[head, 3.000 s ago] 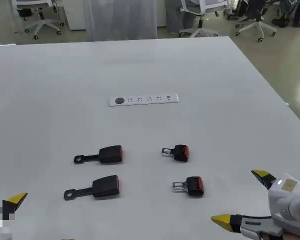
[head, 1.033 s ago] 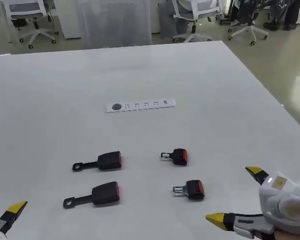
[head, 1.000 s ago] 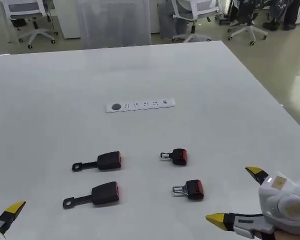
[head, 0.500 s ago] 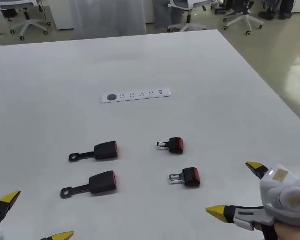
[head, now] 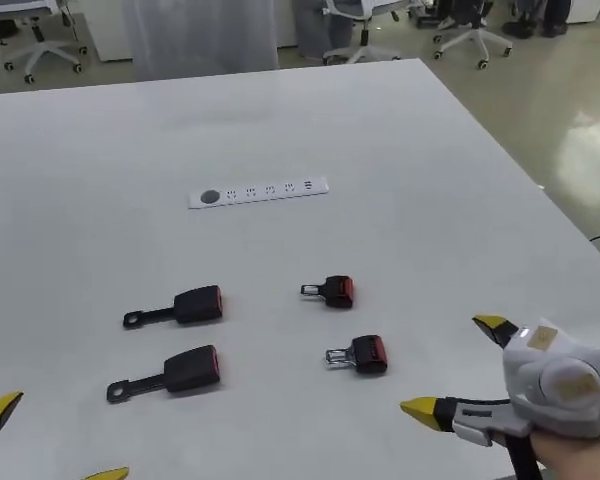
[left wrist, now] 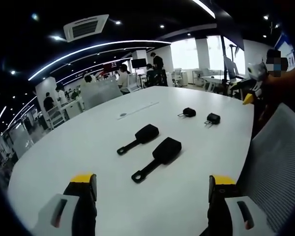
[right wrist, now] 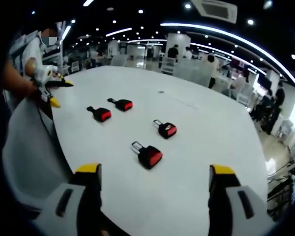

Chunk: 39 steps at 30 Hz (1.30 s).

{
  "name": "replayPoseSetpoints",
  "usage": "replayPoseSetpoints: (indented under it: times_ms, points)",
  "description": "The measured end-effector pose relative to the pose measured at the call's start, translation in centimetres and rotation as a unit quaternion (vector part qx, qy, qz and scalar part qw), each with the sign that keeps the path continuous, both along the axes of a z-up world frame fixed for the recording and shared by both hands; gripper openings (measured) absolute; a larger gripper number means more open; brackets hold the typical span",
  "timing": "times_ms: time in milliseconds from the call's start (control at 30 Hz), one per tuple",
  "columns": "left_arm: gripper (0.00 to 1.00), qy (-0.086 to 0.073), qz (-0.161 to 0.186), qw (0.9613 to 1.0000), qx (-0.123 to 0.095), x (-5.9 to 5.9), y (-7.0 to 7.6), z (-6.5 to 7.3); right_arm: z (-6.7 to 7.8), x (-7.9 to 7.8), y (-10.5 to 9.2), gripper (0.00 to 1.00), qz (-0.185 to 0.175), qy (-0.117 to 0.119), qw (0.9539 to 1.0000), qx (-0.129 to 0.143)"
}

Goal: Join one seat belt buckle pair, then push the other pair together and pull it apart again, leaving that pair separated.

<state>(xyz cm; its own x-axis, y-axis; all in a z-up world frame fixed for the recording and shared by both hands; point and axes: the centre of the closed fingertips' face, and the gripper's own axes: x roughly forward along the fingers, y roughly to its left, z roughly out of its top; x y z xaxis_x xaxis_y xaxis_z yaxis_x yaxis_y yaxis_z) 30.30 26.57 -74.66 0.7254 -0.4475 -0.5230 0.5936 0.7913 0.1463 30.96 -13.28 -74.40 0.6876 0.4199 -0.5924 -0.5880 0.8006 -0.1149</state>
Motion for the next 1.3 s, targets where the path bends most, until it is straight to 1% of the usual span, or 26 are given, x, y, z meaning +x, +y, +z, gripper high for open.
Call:
replayPoseSetpoints:
  times_ms: [133,200,267,367,467,533,600,633,700,833,867,933,967,1000,1033,1067,1100,1133,1167,1200,1233,1267,1300]
  points:
    - [0.95,0.003,-0.005,1.0,0.007,0.0,0.0,0.1,0.0,0.1,-0.4,0.89,0.005,-0.005,0.9999,-0.009]
    - [0.94,0.007,-0.006,0.9999,0.007,0.0,0.1,0.1,-0.4,0.2,-0.6,0.89,0.007,-0.004,0.9999,-0.006]
    - [0.94,0.01,-0.008,0.9999,0.011,0.1,0.1,0.0,-0.5,0.3,-0.6,0.89,0.009,-0.004,0.9999,-0.004]
    - [0.94,0.011,-0.008,0.9998,0.016,0.7,0.2,0.3,-0.6,0.7,-0.6,0.88,0.014,-0.006,0.9999,-0.003]
    - [0.95,0.017,-0.005,0.9997,0.018,0.9,0.1,0.4,-0.6,0.9,-0.7,0.86,0.018,-0.006,0.9998,-0.009]
    - [0.95,0.022,-0.012,0.9995,0.02,0.9,-0.4,0.5,-0.6,1.1,-0.9,0.85,0.02,-0.005,0.9997,-0.01]
    - [0.95,0.028,-0.039,0.9982,0.036,0.9,-1.2,0.2,-0.6,1.3,-1.2,0.84,0.024,-0.005,0.9996,-0.012]
    - [0.95,0.031,-0.045,0.9977,0.041,1.0,-1.6,0.0,-0.6,1.4,-1.3,0.84,0.026,-0.006,0.9995,-0.016]
    - [0.95,0.035,-0.049,0.9972,0.044,1.5,-2.0,-0.3,-0.7,1.5,-1.4,0.82,0.032,-0.003,0.9993,-0.019]
    - [0.95,0.045,-0.069,0.9954,0.05,2.7,-3.6,-1.0,-0.8,2.0,-1.3,0.81,0.048,0.004,0.9987,-0.019]
    - [0.95,0.047,-0.075,0.9946,0.054,2.9,-4.0,-1.1,-0.8,2.2,-1.1,0.81,0.053,0.004,0.9984,-0.019]
    - [0.94,0.048,-0.089,0.9928,0.064,3.7,-4.7,-1.4,-0.9,2.5,-0.9,0.81,0.058,0.003,0.9981,-0.02]
    - [0.94,0.048,-0.089,0.9926,0.067,4.1,-4.9,-1.5,-1.0,2.6,-0.7,0.78,0.063,0.005,0.9978,-0.02]
    - [0.92,0.052,-0.084,0.9921,0.079,4.8,-4.7,-1.9,-1.4,2.6,-0.2,0.75,0.074,0.019,0.997,-0.018]
    - [0.88,0.061,-0.087,0.99,0.093,5.0,-4.8,-2.2,-1.5,2.7,-0.2,0.71,0.076,0.019,0.9967,-0.021]
    - [0.82,0.077,-0.095,0.9881,0.094,4.9,-5.0,-2.6,-1.9,2.9,0.2,0.7,0.083,0.018,0.996,-0.026]
    - [0.79,0.087,-0.101,0.9867,0.093,5.0,-5.4,-2.9,-2.1,2.8,0.6,0.69,0.092,0.023,0.9952,-0.022]
    - [0.8,0.083,-0.109,0.9855,0.101,5.5,-5.7,-3.0,-2.5,2.8,1.0,0.65,0.101,0.03,0.9942,-0.021]
    - [0.8,0.077,-0.121,0.9838,0.108,5.7,-6.0,-3.1,-2.7,2.9,1.3,0.63,0.106,0.033,0.9936,-0.023]
    - [0.79,0.081,-0.131,0.9818,0.111,6.0,-6.5,-3.2,-2.9,3.0,1.7,0.62,0.117,0.033,0.9923,-0.024]
    - [0.79,0.083,-0.135,0.981,0.112,6.3,-6.8,-3.3,-3.0,3.0,2.1,0.61,0.127,0.034,0.9911,-0.024]
    - [0.79,0.077,-0.148,0.9789,0.118,6.8,-7.4,-3.3,-3.1,3.2,2.3,0.6,0.132,0.032,0.9904,-0.027]
    - [0.78,0.079,-0.157,0.977,0.121,7.2,-7.3,-3.5,-3.3,3.3,2.8,0.59,0.146,0.033,0.9882,-0.031]
